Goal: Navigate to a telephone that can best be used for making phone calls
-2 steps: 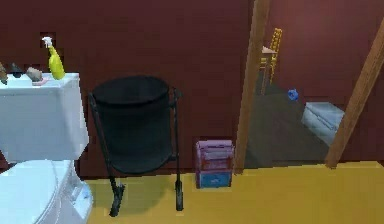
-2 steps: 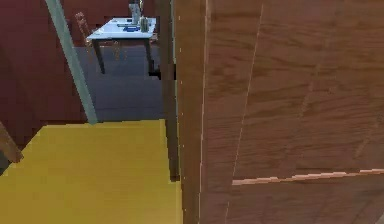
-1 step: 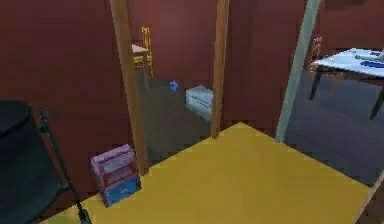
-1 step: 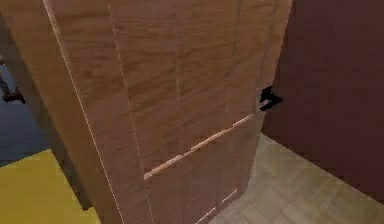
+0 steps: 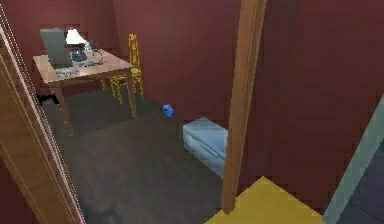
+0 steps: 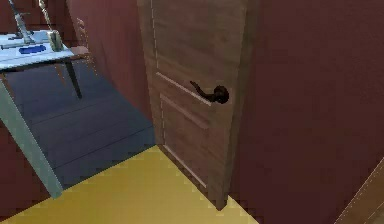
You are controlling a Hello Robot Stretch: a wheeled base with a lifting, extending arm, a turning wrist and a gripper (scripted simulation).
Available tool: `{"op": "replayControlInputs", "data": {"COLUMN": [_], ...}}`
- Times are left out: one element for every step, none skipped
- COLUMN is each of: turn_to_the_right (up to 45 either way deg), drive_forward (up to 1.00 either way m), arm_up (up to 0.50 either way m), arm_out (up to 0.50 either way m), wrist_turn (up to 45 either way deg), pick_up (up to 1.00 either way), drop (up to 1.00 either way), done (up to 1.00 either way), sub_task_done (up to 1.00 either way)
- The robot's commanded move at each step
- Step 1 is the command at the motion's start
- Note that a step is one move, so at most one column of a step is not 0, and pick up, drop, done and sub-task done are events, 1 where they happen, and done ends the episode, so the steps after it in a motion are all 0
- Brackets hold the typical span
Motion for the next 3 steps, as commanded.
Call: {"op": "replayControlInputs", "data": {"turn_to_the_right": [3.0, 0.0, -39.0], "drive_forward": [0.0, 0.8, 0.0], "arm_up": [0.0, 0.0, 0.0], "arm_out": [0.0, 0.0, 0.0], "wrist_turn": [0.0, 0.0, 0.0], "pick_up": [0.0, 0.0, 0.0], "drop": [0.0, 0.0, 0.0], "done": [0.0, 0.0, 0.0], "sub_task_done": [0.0, 0.0, 0.0]}}
